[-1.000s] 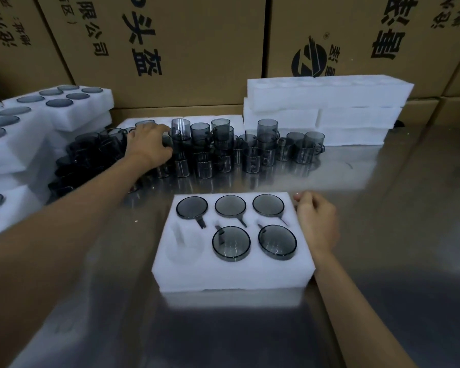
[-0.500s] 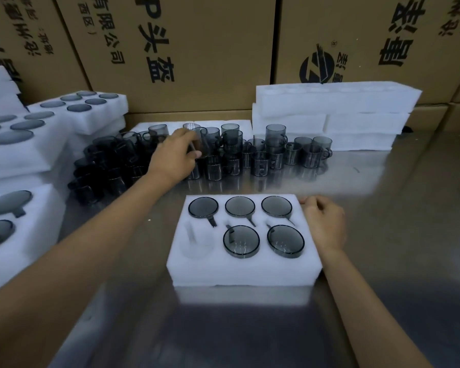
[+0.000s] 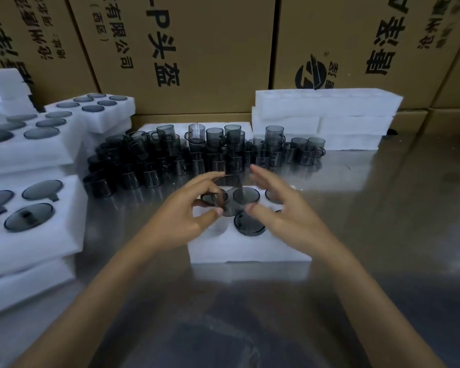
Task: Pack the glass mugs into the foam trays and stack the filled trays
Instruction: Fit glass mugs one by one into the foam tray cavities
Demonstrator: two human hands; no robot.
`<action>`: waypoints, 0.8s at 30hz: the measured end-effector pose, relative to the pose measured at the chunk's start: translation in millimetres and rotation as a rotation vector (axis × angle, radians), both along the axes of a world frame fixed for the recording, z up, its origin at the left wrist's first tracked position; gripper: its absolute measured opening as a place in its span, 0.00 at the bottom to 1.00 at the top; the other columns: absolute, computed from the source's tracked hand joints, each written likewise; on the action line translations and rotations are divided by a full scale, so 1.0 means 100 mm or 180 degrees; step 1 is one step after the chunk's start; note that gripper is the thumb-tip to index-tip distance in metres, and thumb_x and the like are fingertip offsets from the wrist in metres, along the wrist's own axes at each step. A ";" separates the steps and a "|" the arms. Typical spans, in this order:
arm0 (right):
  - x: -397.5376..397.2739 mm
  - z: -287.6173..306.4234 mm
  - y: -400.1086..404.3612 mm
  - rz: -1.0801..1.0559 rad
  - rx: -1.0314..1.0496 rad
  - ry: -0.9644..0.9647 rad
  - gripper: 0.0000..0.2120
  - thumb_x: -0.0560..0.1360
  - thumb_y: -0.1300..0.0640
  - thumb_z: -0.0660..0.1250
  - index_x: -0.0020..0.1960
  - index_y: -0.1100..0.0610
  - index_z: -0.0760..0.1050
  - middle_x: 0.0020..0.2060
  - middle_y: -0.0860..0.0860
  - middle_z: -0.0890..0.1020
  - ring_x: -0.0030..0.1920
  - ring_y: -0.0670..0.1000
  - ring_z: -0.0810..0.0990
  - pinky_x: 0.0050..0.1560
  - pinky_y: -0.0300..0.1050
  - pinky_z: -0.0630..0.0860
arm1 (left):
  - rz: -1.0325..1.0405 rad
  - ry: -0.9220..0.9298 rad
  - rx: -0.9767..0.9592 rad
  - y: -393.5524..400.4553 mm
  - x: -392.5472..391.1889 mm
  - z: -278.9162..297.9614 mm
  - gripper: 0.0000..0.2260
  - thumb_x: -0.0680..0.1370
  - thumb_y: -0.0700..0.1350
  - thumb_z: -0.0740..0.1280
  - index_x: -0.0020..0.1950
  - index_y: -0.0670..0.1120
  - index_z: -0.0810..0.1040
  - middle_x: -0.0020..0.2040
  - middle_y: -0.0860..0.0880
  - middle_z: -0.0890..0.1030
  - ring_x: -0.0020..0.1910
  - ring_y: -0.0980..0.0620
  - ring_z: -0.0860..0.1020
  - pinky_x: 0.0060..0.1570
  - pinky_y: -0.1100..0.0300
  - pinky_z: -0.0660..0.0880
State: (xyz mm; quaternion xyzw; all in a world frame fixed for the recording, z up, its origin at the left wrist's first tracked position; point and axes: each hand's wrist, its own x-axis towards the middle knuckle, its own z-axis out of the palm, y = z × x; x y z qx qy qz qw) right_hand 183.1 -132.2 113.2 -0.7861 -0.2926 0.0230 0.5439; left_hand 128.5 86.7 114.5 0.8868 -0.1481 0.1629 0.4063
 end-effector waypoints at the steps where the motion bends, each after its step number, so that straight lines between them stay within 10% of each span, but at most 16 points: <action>1: -0.06 -0.03 0.08 0.0139 -0.0022 0.0026 0.31 0.77 0.55 0.70 0.75 0.39 0.63 0.65 0.33 0.73 0.62 0.25 0.68 0.52 0.19 0.67 | 0.0018 0.0000 -0.0047 0.00 -0.04 0.00 0.07 0.76 0.38 0.71 0.49 0.49 0.78 0.71 0.62 0.70 0.63 0.58 0.76 0.64 0.52 0.74; 6: -0.14 -0.10 0.36 0.0095 -0.0291 -0.0021 0.33 0.74 0.53 0.73 0.74 0.39 0.64 0.57 0.41 0.76 0.56 0.40 0.76 0.57 0.35 0.72 | 0.0010 0.0099 -0.0578 0.06 -0.15 -0.03 0.07 0.72 0.33 0.66 0.47 0.42 0.75 0.67 0.53 0.76 0.66 0.54 0.75 0.66 0.47 0.72; 14: -0.21 -0.20 0.47 -0.0094 -0.0529 -0.0679 0.23 0.68 0.44 0.75 0.59 0.40 0.70 0.49 0.34 0.74 0.52 0.38 0.73 0.48 0.30 0.67 | -0.0045 0.0300 -0.1271 0.19 -0.13 -0.06 0.14 0.78 0.29 0.60 0.63 0.39 0.73 0.62 0.47 0.81 0.65 0.52 0.77 0.68 0.58 0.71; 24: -0.30 -0.25 0.41 -0.0304 -0.1172 -0.1377 0.29 0.74 0.40 0.68 0.72 0.48 0.68 0.57 0.41 0.76 0.60 0.45 0.70 0.63 0.44 0.65 | 0.0037 0.0459 -0.1080 0.15 -0.13 -0.16 0.20 0.79 0.30 0.60 0.66 0.49 0.75 0.66 0.57 0.77 0.70 0.62 0.70 0.66 0.65 0.69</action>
